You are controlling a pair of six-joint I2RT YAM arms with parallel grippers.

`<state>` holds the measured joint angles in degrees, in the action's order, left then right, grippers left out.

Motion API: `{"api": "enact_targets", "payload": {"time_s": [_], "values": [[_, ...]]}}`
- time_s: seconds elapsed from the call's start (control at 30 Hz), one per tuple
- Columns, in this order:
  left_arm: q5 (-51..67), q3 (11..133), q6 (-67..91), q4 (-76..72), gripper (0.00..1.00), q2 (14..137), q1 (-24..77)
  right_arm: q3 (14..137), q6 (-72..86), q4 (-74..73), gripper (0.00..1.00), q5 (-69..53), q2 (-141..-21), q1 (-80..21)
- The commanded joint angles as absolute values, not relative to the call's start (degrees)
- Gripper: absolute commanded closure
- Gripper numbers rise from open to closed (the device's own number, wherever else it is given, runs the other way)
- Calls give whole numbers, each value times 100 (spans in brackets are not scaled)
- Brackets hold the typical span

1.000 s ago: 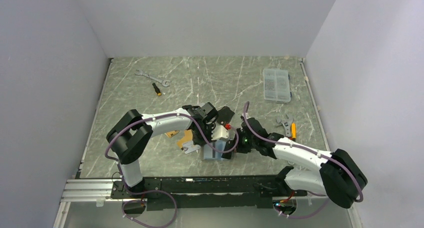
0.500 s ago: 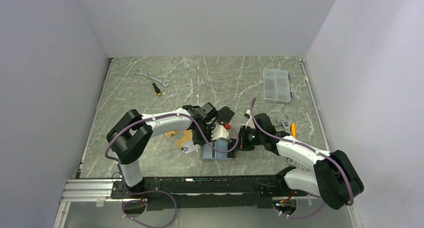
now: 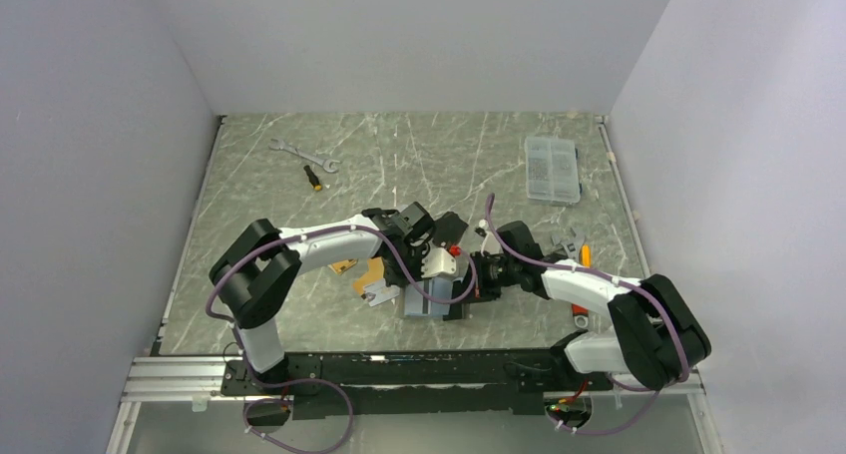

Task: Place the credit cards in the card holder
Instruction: Insert the credit card into the card holder.

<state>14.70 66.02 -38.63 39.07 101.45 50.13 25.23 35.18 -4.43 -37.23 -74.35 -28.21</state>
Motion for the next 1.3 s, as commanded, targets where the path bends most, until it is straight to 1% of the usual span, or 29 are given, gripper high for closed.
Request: {"api": "enact_targets", "payload": {"time_s": [0.0, 0.13, 0.33, 0.5, 0.7, 0.87, 1.1, 1.27], "values": [[1405, 6686, -4022, 3954, 86, 9831, 5039, 2769, 3759, 138, 100, -3948, -7283, -2806], [1448, 6686, -4077, 3964, 86, 9730, 4979, 2906, 4098, 416, 100, -3911, -7296, -2946], [1548, 6555, -4189, 3951, 86, 9575, 4908, 3089, 4358, 679, 100, -3621, -7804, -3363], [1603, 6372, -4283, 3921, 86, 9404, 4827, 3187, 4443, 629, 100, -3267, -8232, -3576], [1880, 6411, -4332, 4002, 85, 9157, 4781, 3191, 4543, 586, 100, -3058, -8427, -3595], [2270, 6536, -4293, 3921, 85, 9399, 4960, 3059, 4733, 831, 100, -3140, -8350, -3597], [2118, 6348, -4335, 3616, 85, 9782, 5213, 2677, 4821, 533, 100, -2781, -7659, -3464], [1936, 6150, -4392, 3499, 85, 9868, 5268, 2301, 4932, 631, 100, -2631, -7406, -3359]]}}
